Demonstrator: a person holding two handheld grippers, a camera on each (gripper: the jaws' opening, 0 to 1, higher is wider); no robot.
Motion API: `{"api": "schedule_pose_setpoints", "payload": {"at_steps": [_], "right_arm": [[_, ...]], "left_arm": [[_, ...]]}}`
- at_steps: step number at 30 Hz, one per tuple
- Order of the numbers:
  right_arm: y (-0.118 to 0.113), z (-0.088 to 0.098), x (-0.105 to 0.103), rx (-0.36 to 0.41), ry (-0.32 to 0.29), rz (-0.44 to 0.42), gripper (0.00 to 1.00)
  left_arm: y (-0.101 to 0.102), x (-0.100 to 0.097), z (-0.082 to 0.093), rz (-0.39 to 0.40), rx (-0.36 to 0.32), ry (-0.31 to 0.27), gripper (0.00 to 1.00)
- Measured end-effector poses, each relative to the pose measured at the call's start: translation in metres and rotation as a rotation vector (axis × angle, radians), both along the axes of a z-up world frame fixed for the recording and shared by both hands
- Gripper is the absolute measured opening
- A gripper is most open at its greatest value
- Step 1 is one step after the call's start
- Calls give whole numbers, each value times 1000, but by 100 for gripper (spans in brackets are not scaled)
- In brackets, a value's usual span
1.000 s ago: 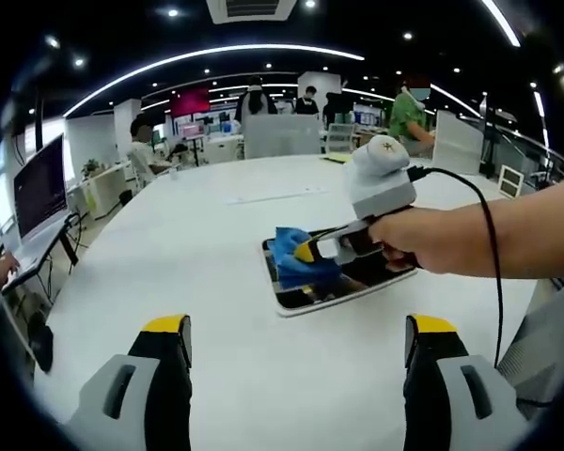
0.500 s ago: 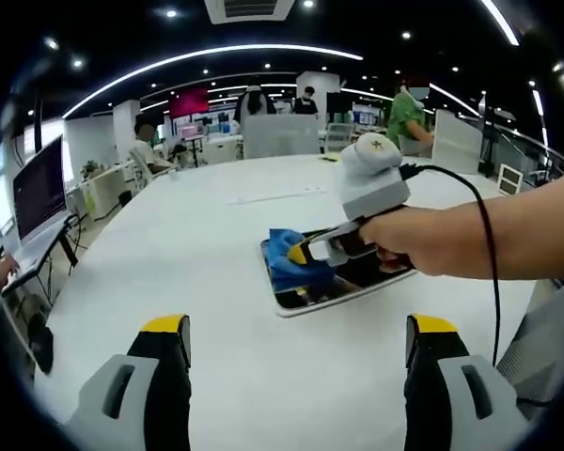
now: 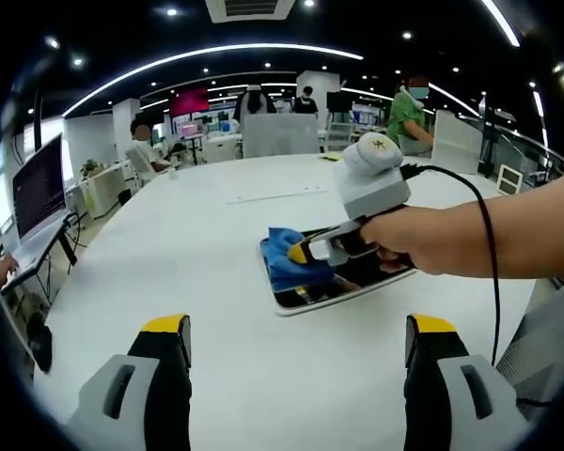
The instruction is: Wipe the mirror surface with the cleaning cloth until all visible marks leave the cleaned area.
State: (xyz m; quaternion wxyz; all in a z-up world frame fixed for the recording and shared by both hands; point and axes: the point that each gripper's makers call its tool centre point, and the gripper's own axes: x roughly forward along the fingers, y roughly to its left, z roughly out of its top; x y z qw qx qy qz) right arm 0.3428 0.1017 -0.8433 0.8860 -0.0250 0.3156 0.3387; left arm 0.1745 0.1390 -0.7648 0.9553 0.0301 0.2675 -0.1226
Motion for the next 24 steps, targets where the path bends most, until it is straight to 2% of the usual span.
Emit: {"api": "schedule_pose_setpoints", "payload": {"at_steps": [18, 24], "right_arm": [[0, 1, -26, -3, 5, 23, 3], [0, 1, -26, -5, 5, 30, 3]], "left_arm": [[0, 0, 1, -3, 5, -6, 95], [0, 1, 1, -3, 5, -9, 95]]}}
